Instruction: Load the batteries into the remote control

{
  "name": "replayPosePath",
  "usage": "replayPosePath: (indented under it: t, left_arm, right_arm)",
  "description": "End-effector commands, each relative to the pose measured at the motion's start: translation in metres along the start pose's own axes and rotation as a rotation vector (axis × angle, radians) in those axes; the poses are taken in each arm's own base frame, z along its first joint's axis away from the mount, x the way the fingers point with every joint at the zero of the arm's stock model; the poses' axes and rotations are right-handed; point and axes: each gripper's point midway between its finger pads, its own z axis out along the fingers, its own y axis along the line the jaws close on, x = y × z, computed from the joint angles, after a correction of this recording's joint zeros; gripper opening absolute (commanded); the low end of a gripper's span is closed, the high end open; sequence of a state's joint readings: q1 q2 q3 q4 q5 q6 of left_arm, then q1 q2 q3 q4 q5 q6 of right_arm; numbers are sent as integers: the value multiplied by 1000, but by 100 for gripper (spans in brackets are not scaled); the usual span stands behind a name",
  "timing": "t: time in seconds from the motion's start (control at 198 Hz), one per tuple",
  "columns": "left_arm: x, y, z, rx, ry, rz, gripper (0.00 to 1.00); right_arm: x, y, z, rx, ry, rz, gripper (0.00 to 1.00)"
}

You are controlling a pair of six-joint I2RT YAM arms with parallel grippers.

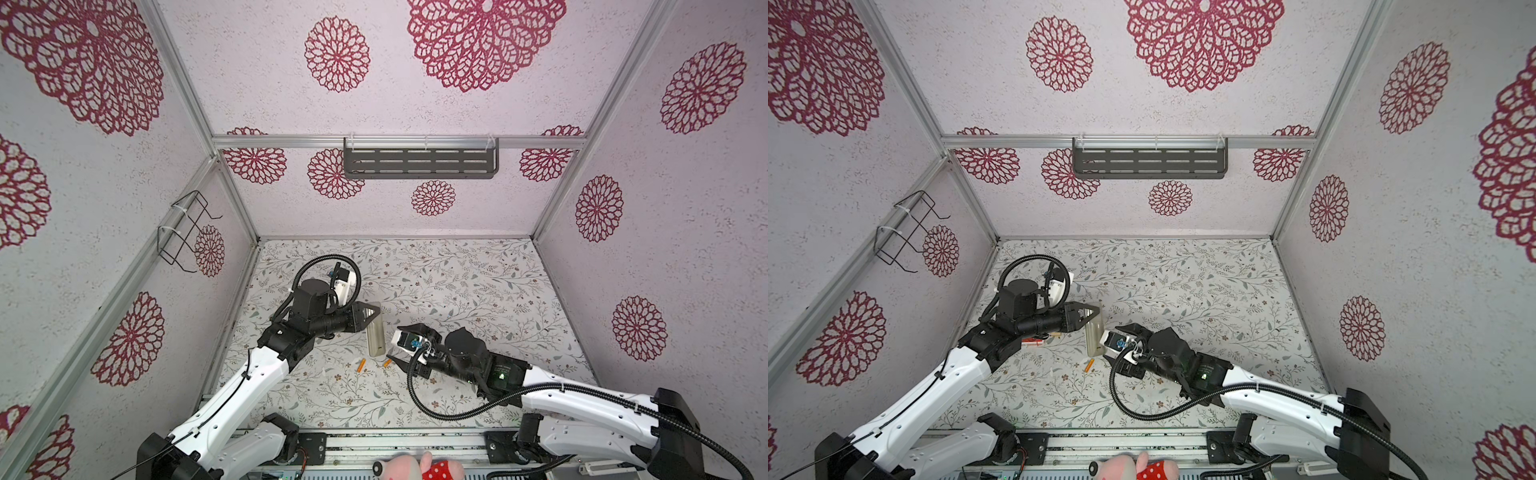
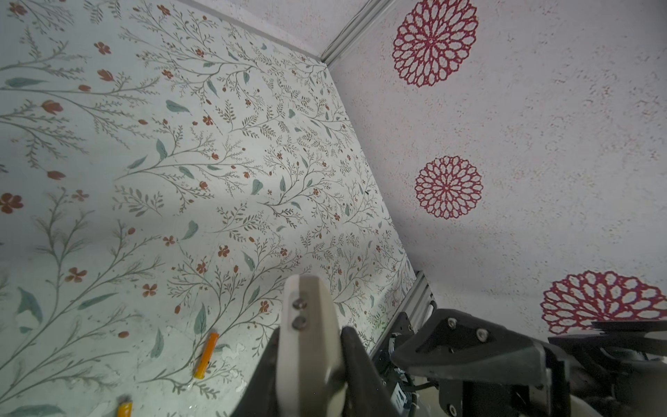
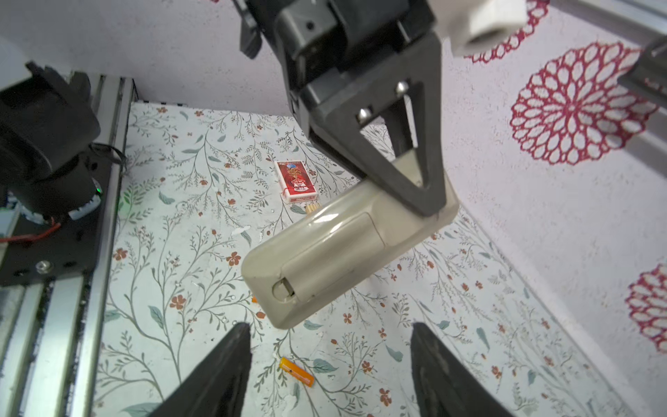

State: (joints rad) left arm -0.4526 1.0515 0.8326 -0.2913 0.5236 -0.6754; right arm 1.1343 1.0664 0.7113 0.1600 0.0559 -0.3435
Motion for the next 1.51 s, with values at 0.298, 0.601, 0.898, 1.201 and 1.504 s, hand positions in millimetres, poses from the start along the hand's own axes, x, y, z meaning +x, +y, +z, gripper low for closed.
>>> replayPosePath:
  t: [0.298,0.601,0.898,1.201,1.504]
  left_arm:
    - [7,-11,-5,102,34,-47,0]
    - [13,-11,-3,119,56,-73,0]
    - [14,-14,-1,145,69,-81,0]
    - [15,-15,0,154,79,-86,0]
    - [15,-19,-1,179,80,-95,0]
  right_arm:
    - [-27,7,11,21,-47,-139,48]
    - [-29,21,15,-1,-52,-167,44]
    - [-25,18,15,34,-32,-198,41]
    - [-20,19,14,38,-6,-240,40]
    - [-17,17,13,47,7,-254,41]
